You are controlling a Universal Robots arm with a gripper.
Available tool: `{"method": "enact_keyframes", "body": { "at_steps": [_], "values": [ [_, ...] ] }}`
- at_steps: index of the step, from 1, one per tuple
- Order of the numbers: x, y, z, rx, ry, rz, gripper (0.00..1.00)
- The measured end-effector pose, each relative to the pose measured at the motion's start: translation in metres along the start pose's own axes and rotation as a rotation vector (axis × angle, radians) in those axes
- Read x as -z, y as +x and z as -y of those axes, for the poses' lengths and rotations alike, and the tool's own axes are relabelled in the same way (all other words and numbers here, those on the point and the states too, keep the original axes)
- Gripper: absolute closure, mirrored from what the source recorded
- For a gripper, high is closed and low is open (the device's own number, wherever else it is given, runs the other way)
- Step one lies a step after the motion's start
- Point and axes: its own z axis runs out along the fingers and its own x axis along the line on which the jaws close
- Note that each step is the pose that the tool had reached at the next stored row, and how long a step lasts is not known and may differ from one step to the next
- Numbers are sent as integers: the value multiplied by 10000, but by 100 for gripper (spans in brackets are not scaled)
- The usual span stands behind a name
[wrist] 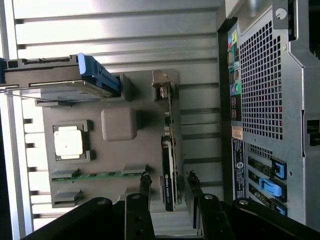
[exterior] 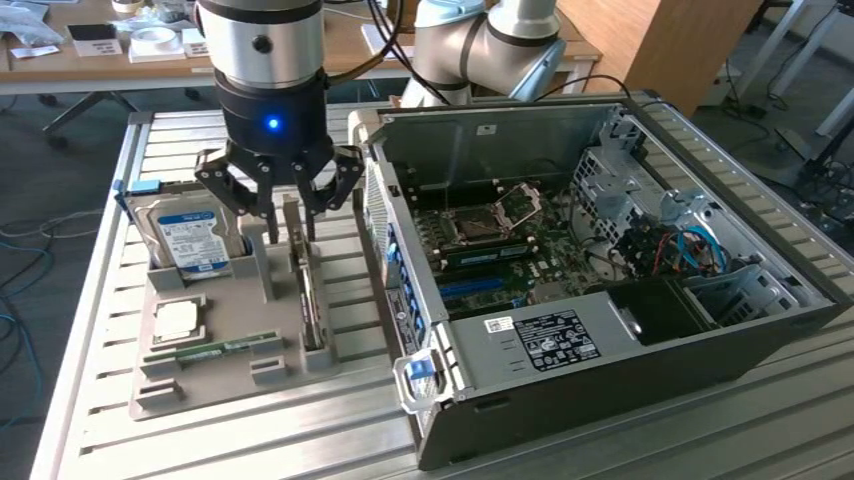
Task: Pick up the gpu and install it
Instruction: 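Pick up the gpu and move the gpu toward the slot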
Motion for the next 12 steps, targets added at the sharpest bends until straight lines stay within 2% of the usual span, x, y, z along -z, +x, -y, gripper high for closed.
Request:
{"method": "enact_keyframes", "body": {
  "at_steps": [2,8,12],
  "values": [
    [-2,0,0,0,-1,2,58],
    [-70,0,2,20,-12,140,58],
    [-124,3,4,35,-16,183,58]
  ]
}}
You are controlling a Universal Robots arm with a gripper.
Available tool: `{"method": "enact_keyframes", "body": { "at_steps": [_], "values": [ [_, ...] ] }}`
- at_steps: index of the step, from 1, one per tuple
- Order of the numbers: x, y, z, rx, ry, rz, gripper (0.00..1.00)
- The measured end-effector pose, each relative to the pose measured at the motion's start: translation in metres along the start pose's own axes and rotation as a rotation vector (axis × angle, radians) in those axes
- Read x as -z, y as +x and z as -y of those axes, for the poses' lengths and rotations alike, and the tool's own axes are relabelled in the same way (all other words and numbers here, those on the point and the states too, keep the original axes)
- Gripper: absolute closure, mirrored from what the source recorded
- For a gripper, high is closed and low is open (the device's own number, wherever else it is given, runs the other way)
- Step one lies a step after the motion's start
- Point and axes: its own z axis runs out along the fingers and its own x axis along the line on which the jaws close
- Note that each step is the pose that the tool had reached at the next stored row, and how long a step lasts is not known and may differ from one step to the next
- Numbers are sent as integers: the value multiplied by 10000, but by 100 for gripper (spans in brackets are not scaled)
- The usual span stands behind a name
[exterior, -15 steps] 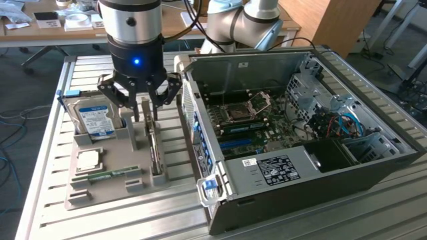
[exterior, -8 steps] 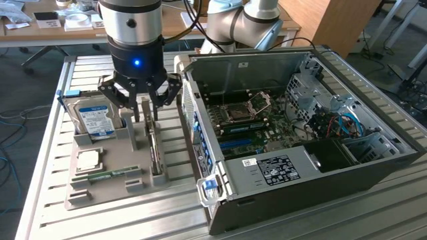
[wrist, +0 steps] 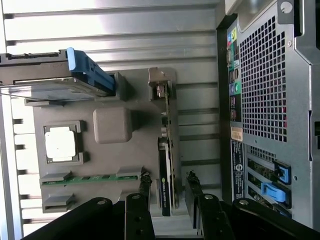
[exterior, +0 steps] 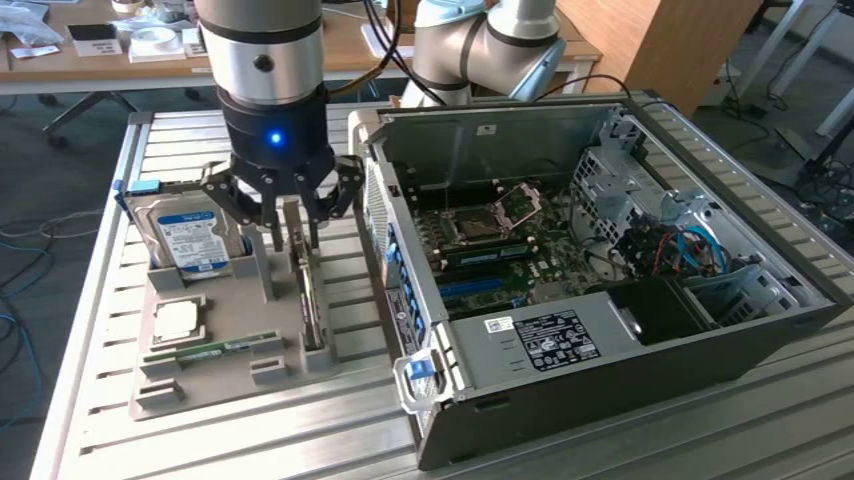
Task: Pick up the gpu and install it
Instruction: 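Pick up the gpu and move the gpu toward the slot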
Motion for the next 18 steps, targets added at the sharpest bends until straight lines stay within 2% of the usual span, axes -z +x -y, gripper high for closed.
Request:
{"method": "enact_keyframes", "body": {
  "at_steps": [14,18],
  "values": [
    [-41,0,1,1,2,-1,58],
    [-99,0,3,1,1,0,58]
  ]
}}
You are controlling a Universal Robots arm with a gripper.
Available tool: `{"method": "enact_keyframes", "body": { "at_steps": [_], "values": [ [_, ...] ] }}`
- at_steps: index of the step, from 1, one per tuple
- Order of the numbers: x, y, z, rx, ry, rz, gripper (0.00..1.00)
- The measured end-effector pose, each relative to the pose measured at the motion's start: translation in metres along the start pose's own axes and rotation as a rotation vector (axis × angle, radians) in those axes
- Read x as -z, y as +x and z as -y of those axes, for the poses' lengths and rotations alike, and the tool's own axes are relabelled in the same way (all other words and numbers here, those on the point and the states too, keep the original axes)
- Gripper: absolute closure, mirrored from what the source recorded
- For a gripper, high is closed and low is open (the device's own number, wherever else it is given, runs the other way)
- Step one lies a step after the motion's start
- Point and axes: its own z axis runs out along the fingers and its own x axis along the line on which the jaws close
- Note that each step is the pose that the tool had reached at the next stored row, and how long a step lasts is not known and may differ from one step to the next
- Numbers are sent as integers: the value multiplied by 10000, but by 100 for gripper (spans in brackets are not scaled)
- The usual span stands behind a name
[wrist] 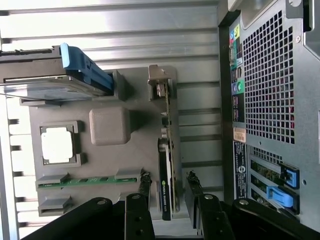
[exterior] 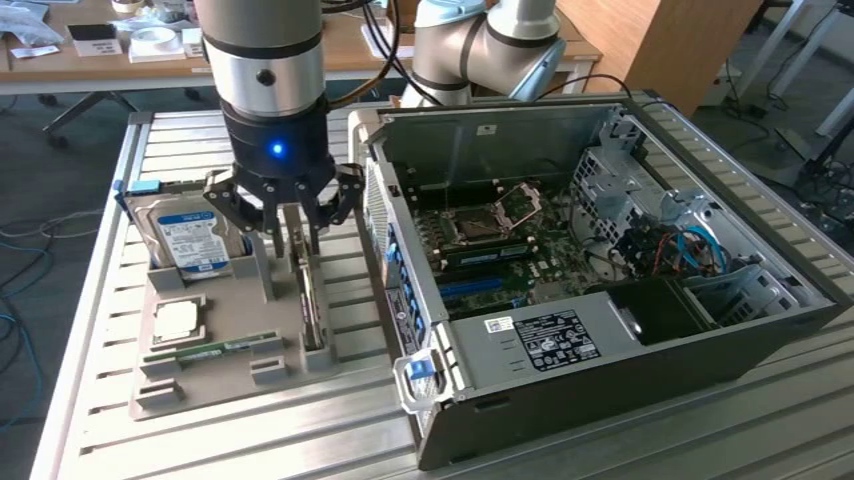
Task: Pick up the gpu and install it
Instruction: 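Pick up the gpu and move the gpu toward the slot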
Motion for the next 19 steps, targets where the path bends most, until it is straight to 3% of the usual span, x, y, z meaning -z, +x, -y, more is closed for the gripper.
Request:
{"method": "enact_keyframes", "body": {
  "at_steps": [19],
  "values": [
    [-52,0,2,0,2,0,58]
  ]
}}
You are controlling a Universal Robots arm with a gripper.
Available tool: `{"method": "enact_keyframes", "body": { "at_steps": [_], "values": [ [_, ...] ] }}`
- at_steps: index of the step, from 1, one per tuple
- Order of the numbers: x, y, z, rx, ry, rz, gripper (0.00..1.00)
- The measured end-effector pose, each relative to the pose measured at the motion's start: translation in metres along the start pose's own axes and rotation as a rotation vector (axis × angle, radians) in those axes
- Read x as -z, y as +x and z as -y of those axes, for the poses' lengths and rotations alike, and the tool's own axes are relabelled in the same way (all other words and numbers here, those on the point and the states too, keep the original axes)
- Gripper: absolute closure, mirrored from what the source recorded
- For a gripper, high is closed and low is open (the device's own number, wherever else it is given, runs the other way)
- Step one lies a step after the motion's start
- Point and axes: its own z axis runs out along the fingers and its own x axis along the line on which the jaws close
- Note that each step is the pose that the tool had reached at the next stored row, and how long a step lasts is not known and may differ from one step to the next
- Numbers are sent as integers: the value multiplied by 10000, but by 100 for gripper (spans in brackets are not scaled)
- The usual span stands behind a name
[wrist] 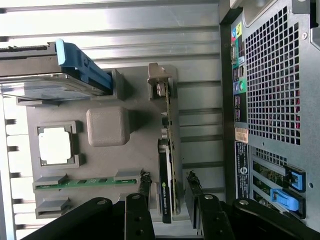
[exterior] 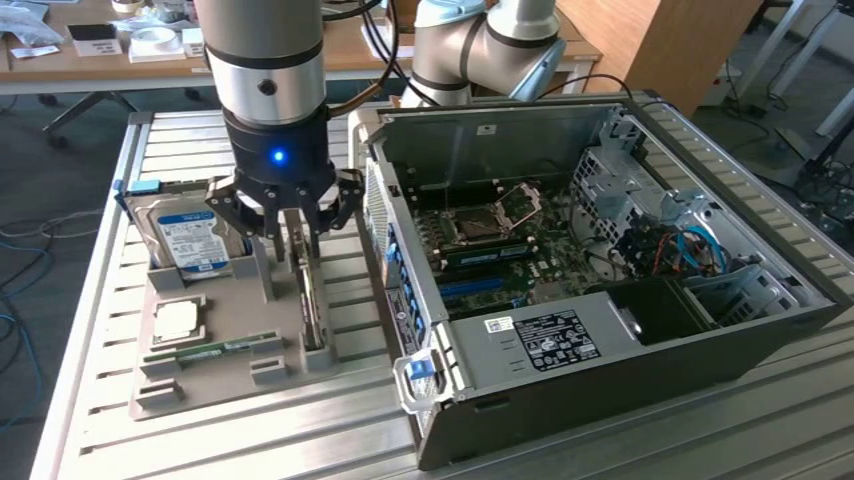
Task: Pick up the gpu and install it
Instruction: 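Pick up the gpu and move the gpu toward the slot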
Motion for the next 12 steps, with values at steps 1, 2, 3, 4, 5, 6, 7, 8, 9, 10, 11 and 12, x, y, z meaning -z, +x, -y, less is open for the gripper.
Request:
{"method": "enact_keyframes", "body": {
  "at_steps": [1,2,3,4,5,6,7,8,9,10,11,12],
  "values": [
    [0,0,0,0,-1,0,58],
    [0,0,0,0,0,0,58],
    [-4,0,0,0,-2,2,58],
    [-11,0,0,0,-4,5,58],
    [-16,1,0,0,-3,3,58],
    [-19,1,1,1,0,0,58],
    [-18,1,1,0,1,-1,58],
    [-18,1,1,0,1,-1,58],
    [-19,1,1,0,1,-1,58],
    [-19,1,1,0,0,0,58],
    [-20,1,1,0,-1,1,58],
    [-20,1,1,1,-1,0,58]
  ]
}}
